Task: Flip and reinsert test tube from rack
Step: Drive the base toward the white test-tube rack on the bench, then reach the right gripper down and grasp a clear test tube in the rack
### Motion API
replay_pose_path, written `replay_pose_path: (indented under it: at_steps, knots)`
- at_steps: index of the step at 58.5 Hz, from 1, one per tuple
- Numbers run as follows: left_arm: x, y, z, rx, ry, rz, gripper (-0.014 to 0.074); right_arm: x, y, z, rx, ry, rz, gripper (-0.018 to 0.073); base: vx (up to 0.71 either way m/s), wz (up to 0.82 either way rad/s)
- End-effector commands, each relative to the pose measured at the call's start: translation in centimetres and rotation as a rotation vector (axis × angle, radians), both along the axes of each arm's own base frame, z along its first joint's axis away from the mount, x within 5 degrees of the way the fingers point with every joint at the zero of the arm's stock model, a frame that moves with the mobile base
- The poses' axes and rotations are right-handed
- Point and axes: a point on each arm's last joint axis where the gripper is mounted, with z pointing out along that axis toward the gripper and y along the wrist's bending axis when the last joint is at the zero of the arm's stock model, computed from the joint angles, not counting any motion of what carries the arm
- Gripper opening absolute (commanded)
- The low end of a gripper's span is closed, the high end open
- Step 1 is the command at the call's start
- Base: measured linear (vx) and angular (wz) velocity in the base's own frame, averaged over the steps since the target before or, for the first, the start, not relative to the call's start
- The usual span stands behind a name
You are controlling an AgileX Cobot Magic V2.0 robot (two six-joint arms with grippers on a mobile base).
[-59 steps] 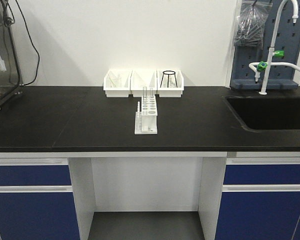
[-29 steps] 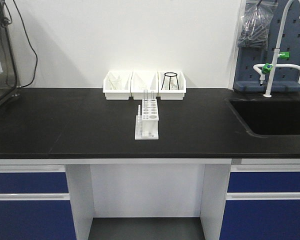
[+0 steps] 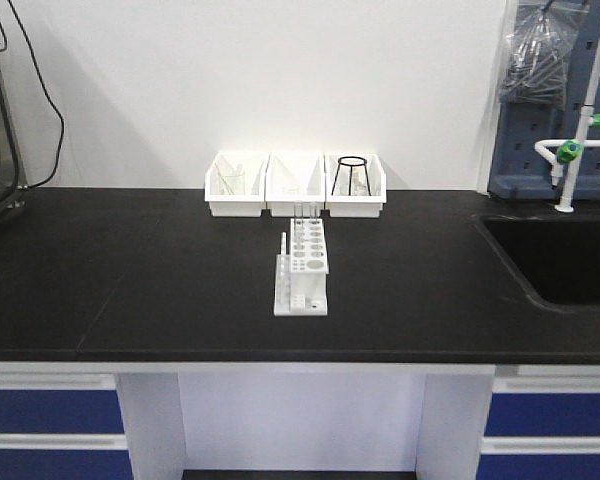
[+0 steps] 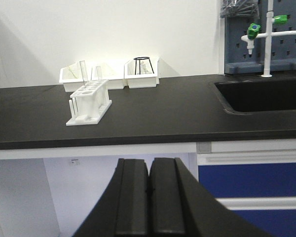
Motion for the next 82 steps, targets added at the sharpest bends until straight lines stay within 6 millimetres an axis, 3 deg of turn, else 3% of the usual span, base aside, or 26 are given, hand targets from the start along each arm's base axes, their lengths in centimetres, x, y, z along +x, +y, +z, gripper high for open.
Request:
replay_pose_path:
  at_steps: [1, 82]
  knots:
    - [-0.02, -0.13, 0.9, -0.022, -0.09, -0.014, -0.0006, -0.14, 0.05, 0.71, -0.013, -0.089, 0.003, -0.0011, 0.36, 0.07]
    - [-0.02, -0.13, 0.9, -0.022, -0.09, -0.014, -0.0006, -0.14, 0.05, 0.71, -0.013, -0.089, 0.003, -0.0011, 0.34, -0.02]
